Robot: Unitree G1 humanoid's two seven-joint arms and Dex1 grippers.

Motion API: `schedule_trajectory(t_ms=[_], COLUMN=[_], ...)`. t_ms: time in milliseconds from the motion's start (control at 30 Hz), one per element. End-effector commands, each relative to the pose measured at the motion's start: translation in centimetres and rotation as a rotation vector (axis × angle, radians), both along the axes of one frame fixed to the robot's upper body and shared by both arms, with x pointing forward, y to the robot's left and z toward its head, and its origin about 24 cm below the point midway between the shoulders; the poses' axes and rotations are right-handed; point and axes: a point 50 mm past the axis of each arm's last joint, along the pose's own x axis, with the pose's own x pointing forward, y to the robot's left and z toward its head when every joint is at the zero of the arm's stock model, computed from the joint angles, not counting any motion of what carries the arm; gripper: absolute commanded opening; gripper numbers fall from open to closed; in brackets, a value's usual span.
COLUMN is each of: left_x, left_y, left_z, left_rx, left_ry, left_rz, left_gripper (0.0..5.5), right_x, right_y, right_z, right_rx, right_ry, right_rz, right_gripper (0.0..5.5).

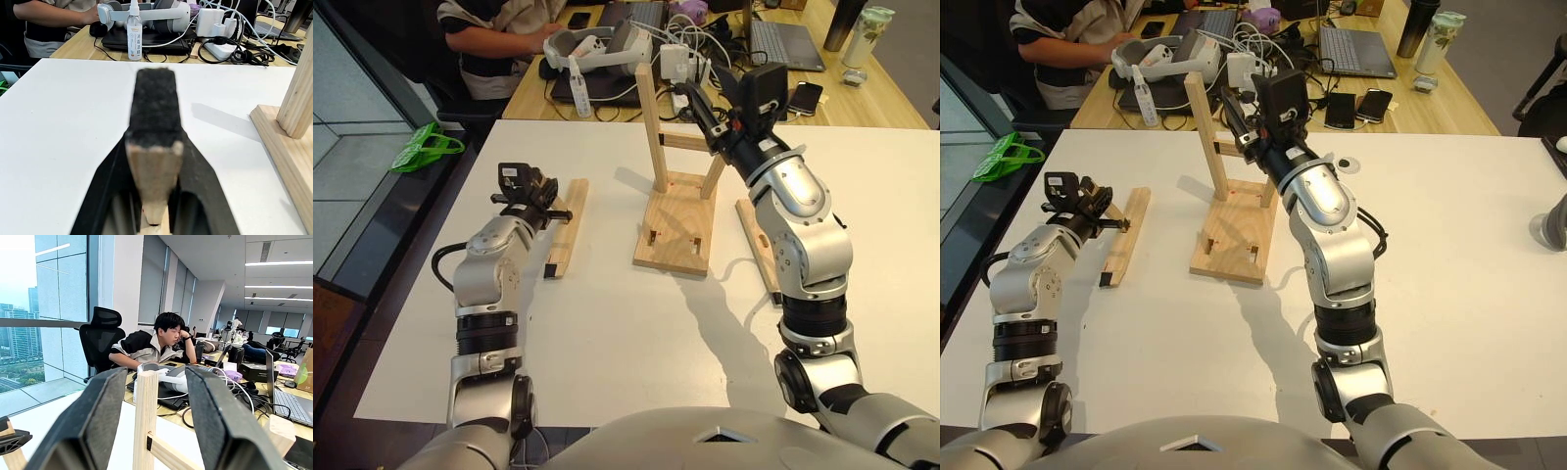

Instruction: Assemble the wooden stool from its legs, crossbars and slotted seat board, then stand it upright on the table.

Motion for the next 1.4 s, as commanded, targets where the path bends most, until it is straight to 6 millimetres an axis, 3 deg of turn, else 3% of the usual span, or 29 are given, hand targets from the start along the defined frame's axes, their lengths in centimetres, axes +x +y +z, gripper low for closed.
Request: schedule_trajectory(t_ms=[33, 267, 367, 633, 700, 800, 900, 1133, 1400], left_x=[-0.2, -1.2, -1.1, 1.0, 0.2, -1.0, -2.0, -1.6, -3.8], left_y=[0.4, 1.5, 1.2, -4.0, -5.8, -6.8, -6.2, -4.6, -3.0], left_z=[-1.2, -5.0, -5.5, -0.3, 0.0, -0.4, -1.6, -3.3, -8.1], left_rx=[0.039, -0.027, -0.028, -0.02, -0.009, 0.006, 0.067, 0.051, 0.031], left_ry=[0.044, 0.198, 0.254, 0.094, 0.065, 0.053, 0.072, 0.114, 0.389], left_rz=[0.016, 0.1, 0.07, -0.225, -0.315, -0.369, -0.377, -0.326, -0.393], left_gripper=[0.4, 0.4, 0.4, 0.4, 0.4, 0.4, 0.4, 0.4, 0.4], right_x=[-0.1, -0.1, 0.0, 0.1, 0.1, 0.1, 0.1, 0.3, 0.2], right_y=[0.1, 0.2, 0.1, 0.2, 0.2, 0.1, -0.1, 0.0, 0.0], right_z=[0.1, 0.1, 0.1, 0.3, 0.3, 0.3, 0.3, 0.5, 0.6], right_rx=[0.005, 0.005, 0.008, 0.008, 0.009, 0.01, 0.009, 0.002, -0.007], right_ry=[0.007, 0.008, 0.006, -0.002, -0.004, -0.005, -0.005, -0.01, -0.016], right_rz=[-0.001, -0.005, -0.009, -0.011, -0.014, -0.018, -0.024, -0.012, -0.005], right_gripper=[2.2, 2.2, 2.2, 2.2, 2.2, 2.2, 2.2, 2.2, 2.2])
